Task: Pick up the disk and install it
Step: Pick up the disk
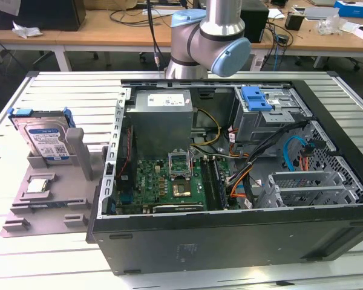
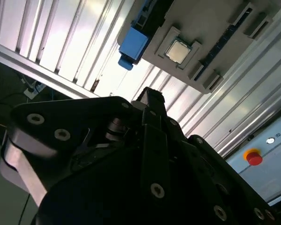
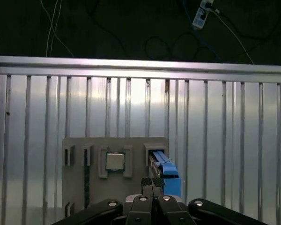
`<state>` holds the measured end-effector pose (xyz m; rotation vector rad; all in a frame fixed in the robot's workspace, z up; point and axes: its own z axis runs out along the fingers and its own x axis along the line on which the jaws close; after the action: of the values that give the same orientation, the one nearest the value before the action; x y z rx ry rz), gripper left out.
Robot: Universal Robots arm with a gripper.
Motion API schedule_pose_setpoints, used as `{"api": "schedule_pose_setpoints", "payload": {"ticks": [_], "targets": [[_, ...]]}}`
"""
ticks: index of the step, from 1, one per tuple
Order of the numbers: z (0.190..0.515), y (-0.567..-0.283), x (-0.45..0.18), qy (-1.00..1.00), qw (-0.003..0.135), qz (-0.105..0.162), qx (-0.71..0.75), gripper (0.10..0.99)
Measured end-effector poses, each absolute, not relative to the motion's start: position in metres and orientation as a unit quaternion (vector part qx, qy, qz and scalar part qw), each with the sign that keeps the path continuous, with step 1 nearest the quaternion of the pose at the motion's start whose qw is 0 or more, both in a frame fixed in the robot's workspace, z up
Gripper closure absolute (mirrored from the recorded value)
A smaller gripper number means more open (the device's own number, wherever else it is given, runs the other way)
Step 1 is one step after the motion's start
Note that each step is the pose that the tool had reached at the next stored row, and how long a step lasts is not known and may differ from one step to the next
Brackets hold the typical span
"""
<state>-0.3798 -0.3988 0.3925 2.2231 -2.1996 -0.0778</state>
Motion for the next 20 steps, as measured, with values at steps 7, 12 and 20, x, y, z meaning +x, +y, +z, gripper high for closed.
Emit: {"api": "schedule_pose_setpoints", "payload": {"ticks": [7,12,20], "targets": [[0.3924,-0.3988,-0.3798,-0.744,0.005,-0.025,0.667,0.98],[0.3924,-0.3988,-0.3798,-0.77,0.004,-0.025,0.638,0.98],[0.3924,-0.3988,-0.3798,-0.775,0.004,-0.025,0.632,0.918]]}}
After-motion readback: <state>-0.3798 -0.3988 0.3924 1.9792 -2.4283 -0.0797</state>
